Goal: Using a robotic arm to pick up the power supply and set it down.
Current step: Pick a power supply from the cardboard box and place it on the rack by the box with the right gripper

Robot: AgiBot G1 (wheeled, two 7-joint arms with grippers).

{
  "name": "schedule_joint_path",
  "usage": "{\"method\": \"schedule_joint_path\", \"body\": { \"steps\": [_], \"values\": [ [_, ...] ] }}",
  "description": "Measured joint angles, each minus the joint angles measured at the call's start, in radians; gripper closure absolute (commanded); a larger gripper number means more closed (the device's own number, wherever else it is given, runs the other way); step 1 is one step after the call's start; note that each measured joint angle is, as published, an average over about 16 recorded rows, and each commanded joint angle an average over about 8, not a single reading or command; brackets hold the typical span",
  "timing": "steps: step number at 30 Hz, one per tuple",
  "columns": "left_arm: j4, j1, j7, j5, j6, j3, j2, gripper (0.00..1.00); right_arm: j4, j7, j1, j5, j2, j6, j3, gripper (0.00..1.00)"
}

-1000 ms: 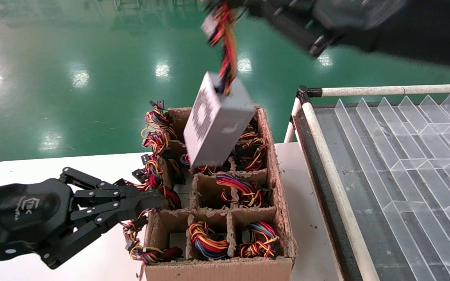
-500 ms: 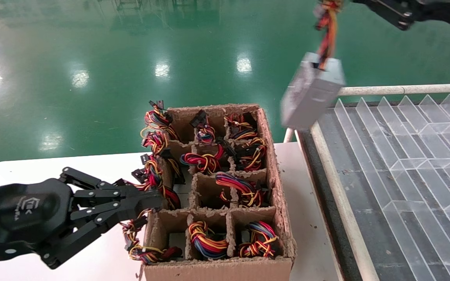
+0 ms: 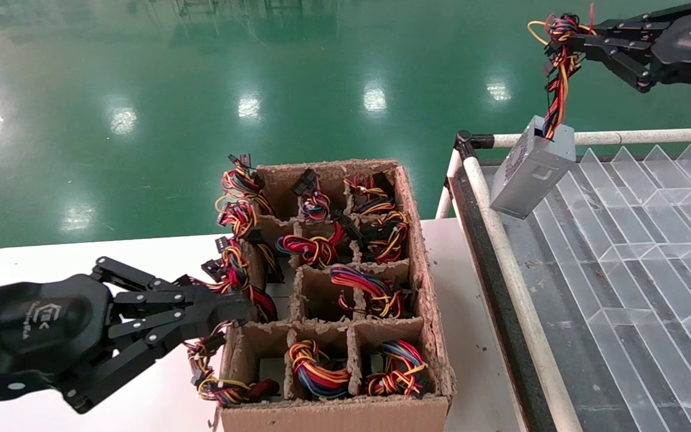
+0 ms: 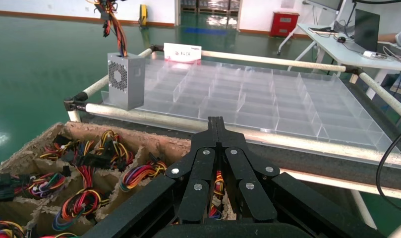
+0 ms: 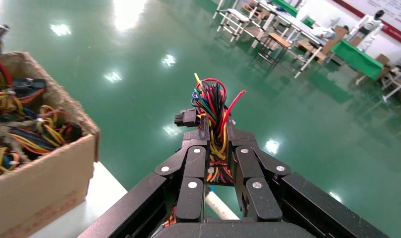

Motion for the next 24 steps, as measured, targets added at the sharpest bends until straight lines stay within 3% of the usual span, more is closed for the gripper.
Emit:
{"method": "schedule_joint_path", "body": {
  "steps": [7, 24],
  "values": [
    [0.0, 0.0, 0.0, 0.0, 0.0, 0.0, 0.0, 1.0, -0.116, -0.066, 0.021, -0.014, -0.05, 0.087, -0.004, 1.0],
    [0.0, 0.0, 0.0, 0.0, 0.0, 0.0, 0.0, 1.0, -0.245, -0.124, 0.003, 0.021, -0.213, 0.419, 0.027, 1.0]
  ]
}}
